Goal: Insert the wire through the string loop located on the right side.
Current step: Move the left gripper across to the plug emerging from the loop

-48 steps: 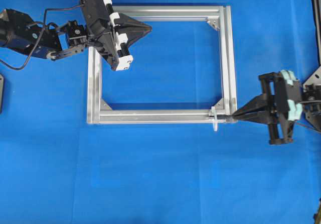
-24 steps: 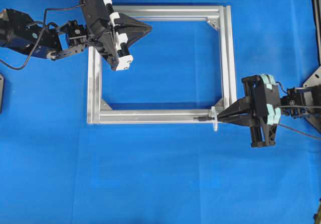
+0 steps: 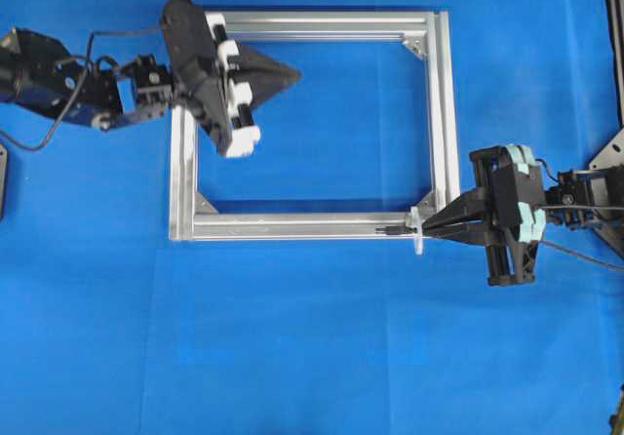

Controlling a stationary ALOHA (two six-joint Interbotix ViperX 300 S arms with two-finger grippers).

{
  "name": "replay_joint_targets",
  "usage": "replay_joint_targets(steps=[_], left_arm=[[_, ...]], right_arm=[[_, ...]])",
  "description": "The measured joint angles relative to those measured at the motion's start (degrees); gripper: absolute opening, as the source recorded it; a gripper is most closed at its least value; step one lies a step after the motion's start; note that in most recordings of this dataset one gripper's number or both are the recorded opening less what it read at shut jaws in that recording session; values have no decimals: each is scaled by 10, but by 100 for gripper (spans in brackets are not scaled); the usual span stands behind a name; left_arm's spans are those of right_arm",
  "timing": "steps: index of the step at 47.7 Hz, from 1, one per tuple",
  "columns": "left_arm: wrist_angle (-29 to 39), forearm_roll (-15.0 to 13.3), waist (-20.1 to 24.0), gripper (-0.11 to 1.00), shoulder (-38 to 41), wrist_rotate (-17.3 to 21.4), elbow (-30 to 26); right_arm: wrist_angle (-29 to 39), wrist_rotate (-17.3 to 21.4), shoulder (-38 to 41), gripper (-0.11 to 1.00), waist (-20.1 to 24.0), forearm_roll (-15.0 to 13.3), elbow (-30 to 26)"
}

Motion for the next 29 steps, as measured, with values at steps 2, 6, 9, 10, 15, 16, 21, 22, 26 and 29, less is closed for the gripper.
replay_joint_targets(steps=[2, 6, 9, 10, 15, 16, 21, 22, 26, 29], left_arm=[[0, 0, -16, 0, 0, 0, 0], [0, 1, -50, 0, 0, 0, 1], [0, 0, -76, 0, 0, -2, 3], [0, 1, -86, 0, 0, -2, 3], [0, 1, -129, 0, 0, -2, 3], [0, 1, -138, 0, 1, -3, 3], [1, 0, -172, 0, 0, -7, 3], [1, 1, -177, 0, 1, -9, 3], [3, 1, -186, 0, 1, -18, 3], [6, 1, -187, 0, 1, -23, 3]], right_arm=[[0, 0, 0, -4, 0, 0, -1], [0, -1, 0, -4, 0, 1, -1], [0, -1, 0, -4, 0, 0, -1], [0, -1, 0, -4, 0, 0, -1], [0, -2, 0, -4, 0, 0, -1], [0, -2, 0, -4, 0, 0, -1], [0, -2, 0, -4, 0, 0, -1], [0, -2, 0, -4, 0, 0, -1], [0, -2, 0, -4, 0, 0, -1], [0, -2, 0, -4, 0, 0, -1]])
